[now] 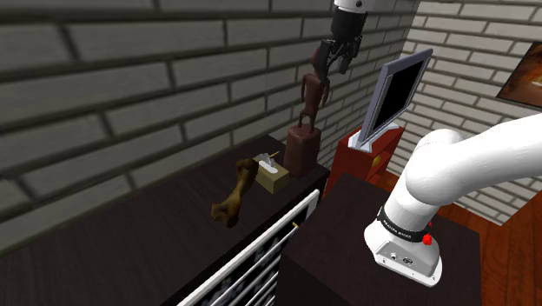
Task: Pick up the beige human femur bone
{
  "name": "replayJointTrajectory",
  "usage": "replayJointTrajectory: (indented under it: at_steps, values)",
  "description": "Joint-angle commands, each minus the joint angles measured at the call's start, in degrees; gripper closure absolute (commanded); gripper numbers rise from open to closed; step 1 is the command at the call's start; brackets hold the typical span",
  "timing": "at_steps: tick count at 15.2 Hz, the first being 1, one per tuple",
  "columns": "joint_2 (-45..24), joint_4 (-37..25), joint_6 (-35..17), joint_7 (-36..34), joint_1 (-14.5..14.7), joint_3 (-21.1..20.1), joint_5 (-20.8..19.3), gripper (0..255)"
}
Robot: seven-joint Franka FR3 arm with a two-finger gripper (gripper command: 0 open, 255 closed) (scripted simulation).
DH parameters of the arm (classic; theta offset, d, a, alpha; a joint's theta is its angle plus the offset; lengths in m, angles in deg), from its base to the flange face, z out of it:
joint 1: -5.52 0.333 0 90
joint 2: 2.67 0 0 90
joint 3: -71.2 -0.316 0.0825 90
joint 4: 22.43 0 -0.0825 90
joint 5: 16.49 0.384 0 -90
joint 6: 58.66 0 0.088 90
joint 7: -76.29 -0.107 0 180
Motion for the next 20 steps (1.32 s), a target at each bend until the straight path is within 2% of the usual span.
replayJointTrajectory:
  at_steps: [1,10,16,20]
  values:
    - [0.0,0.0,0.0,0.0,0.0,0.0,0.0,0]
    - [-6.48,9.69,-14.08,-17.59,-1.34,-9.15,3.96,0]
    - [-15.84,11.9,-24.16,-29.66,-2.74,-15.45,5.29,0]
    - [-24.05,11.38,-30.69,-38.26,-4.31,-19.59,4.6,0]
